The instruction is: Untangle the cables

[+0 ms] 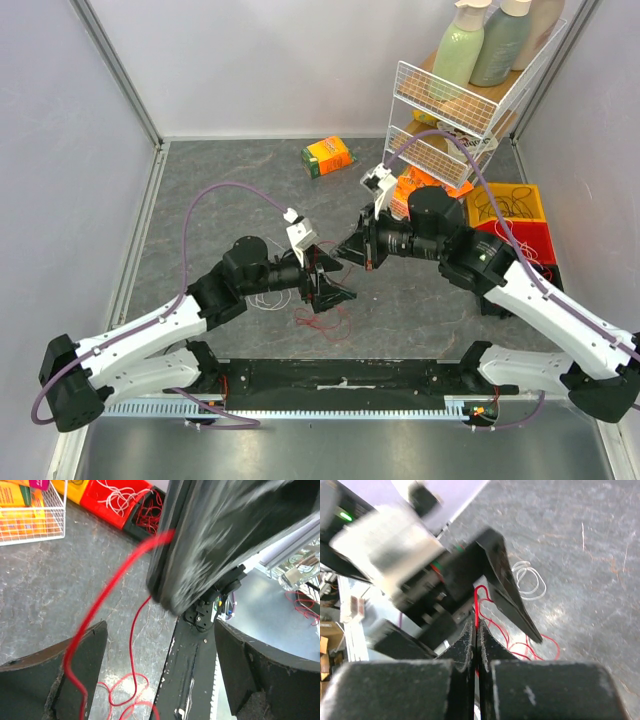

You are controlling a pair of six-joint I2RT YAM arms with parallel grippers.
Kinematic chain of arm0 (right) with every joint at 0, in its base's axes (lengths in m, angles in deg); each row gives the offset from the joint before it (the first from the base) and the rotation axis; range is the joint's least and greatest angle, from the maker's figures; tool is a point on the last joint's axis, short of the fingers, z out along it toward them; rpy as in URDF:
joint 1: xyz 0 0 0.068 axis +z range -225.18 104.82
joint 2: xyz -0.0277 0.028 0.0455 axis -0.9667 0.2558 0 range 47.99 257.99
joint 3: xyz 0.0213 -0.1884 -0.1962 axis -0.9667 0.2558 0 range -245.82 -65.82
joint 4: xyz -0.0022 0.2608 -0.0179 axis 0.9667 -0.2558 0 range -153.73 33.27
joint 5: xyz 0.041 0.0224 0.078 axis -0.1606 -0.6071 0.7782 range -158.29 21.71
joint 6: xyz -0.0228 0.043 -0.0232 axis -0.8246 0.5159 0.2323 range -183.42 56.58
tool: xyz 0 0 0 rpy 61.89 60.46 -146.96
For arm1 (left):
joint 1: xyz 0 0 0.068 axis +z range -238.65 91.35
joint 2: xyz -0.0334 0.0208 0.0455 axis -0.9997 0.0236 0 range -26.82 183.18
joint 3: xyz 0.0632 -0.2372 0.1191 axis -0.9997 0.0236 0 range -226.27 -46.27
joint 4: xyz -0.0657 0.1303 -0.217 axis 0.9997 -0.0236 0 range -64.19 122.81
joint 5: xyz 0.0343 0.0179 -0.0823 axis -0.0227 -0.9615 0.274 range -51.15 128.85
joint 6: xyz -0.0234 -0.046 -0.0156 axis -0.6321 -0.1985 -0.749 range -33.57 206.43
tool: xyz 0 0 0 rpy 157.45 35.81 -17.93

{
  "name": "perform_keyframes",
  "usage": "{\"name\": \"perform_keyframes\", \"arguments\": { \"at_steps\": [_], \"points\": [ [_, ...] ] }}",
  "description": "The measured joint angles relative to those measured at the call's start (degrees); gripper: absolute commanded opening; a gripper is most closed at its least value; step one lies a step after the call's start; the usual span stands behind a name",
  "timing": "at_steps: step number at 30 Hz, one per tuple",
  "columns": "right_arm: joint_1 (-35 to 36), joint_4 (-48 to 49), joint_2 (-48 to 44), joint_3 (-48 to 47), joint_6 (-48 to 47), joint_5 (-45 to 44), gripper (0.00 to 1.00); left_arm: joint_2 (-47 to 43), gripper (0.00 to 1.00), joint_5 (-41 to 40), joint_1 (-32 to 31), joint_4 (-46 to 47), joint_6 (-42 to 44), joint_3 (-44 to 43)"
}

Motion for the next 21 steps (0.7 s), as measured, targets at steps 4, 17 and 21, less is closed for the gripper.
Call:
{"name": "perform_keyframes", "arguments": {
  "at_steps": [4, 17, 21],
  "points": [
    [0.00, 1.84, 1.09, -4.13, 2.60, -0.70, 0.00, 1.27, 0.77, 0.83, 0.00, 1.68, -0.09, 1.57],
    [0.02, 2.03, 4.83, -7.65, 4.44, -8.15, 0.78, 1.75, 0.02, -12.17, -0.11, 3.28, -5.40, 2.71],
    [-0.17, -5.55, 5.01, -7.04, -0.46, -20.55, 0.94, 0.17, 0.01, -17.07, -0.09, -3.06, -11.74, 2.10]
  ]
}}
